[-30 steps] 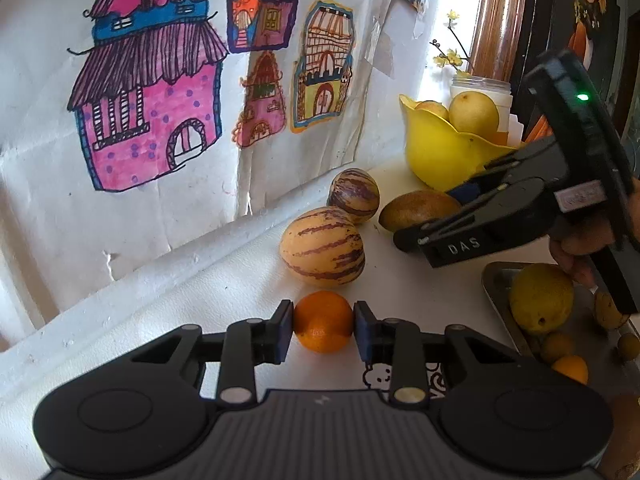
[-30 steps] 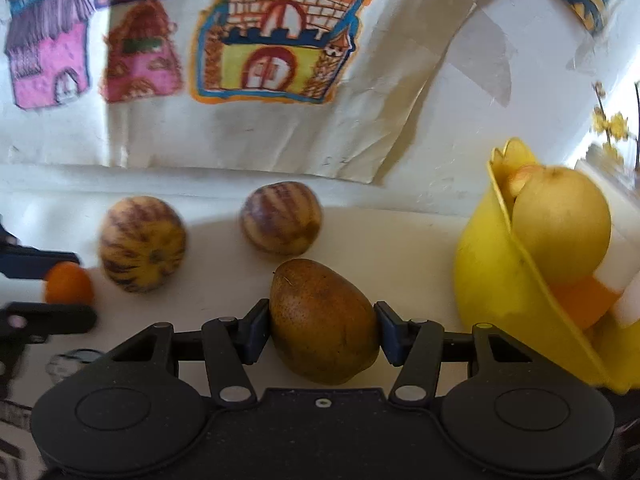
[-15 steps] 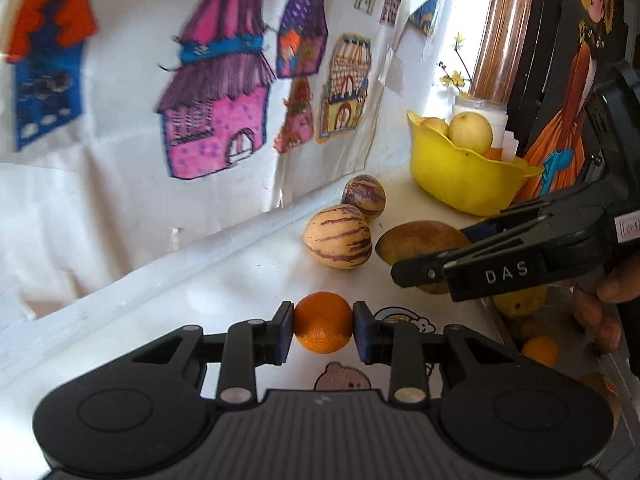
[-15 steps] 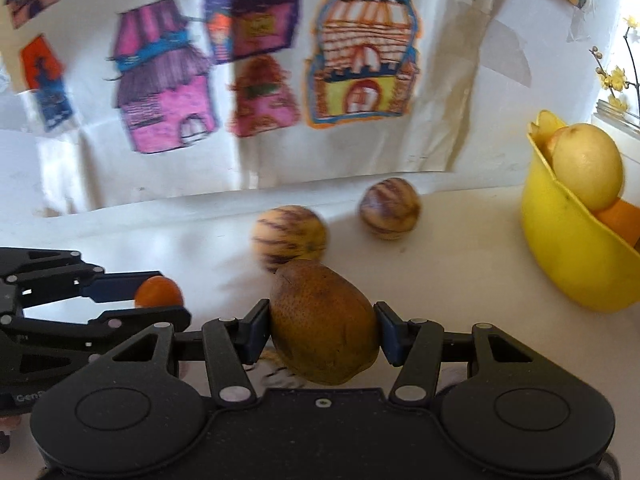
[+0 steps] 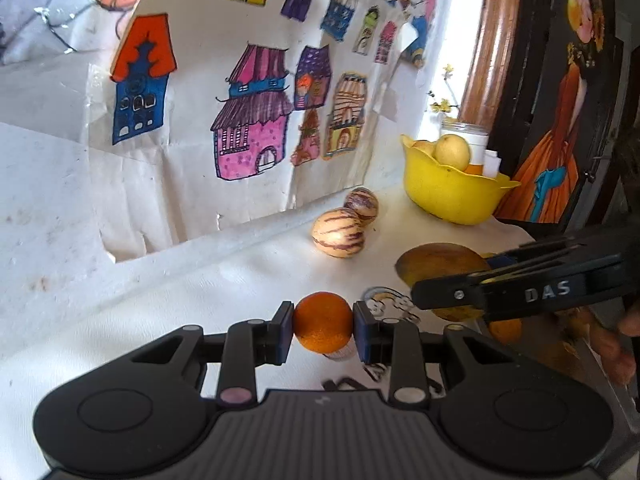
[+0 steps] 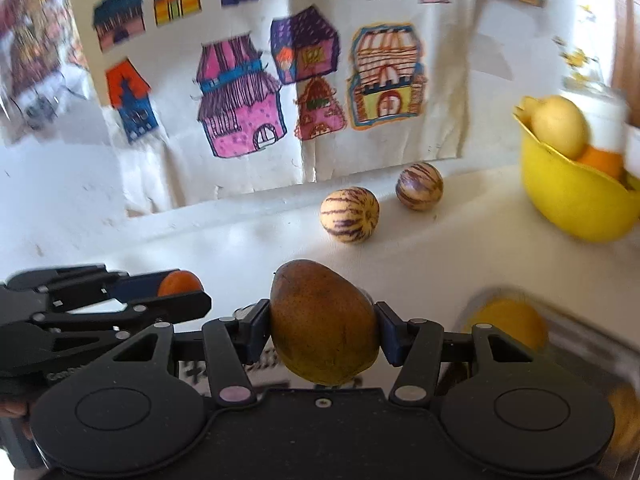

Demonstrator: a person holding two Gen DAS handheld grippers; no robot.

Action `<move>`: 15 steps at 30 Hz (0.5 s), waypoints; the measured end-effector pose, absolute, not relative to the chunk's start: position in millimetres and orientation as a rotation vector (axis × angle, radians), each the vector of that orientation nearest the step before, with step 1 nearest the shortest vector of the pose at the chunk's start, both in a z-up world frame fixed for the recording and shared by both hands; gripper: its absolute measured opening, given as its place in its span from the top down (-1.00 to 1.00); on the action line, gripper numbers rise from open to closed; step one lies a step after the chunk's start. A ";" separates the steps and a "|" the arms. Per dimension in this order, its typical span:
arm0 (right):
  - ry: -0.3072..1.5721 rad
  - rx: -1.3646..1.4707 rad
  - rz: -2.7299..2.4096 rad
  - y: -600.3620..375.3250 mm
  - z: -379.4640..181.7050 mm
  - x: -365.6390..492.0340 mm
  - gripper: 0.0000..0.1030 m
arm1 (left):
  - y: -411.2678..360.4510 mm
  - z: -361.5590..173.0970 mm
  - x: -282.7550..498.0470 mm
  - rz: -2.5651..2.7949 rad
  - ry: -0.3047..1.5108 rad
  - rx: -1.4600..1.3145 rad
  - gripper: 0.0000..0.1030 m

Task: Organize fruits
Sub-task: 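Carry the orange with the left tool while the right tool carries the brown oval fruit over the tray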

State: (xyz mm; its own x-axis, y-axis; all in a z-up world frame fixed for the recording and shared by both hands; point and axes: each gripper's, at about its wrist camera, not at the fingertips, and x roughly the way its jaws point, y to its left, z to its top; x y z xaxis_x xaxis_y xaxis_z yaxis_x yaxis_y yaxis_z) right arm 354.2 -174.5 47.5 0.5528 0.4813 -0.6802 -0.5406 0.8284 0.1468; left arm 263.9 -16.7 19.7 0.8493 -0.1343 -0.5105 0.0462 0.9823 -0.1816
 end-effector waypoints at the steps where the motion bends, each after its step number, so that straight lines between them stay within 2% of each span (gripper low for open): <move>1: 0.770 -0.057 0.601 -182.6 48.8 345.9 -0.09 | -20.6 20.0 258.7 -0.098 0.545 -0.159 0.34; 15: 0.700 0.017 0.455 -310.0 70.0 257.1 -0.09 | -98.5 30.0 212.9 -0.276 0.541 -0.165 0.34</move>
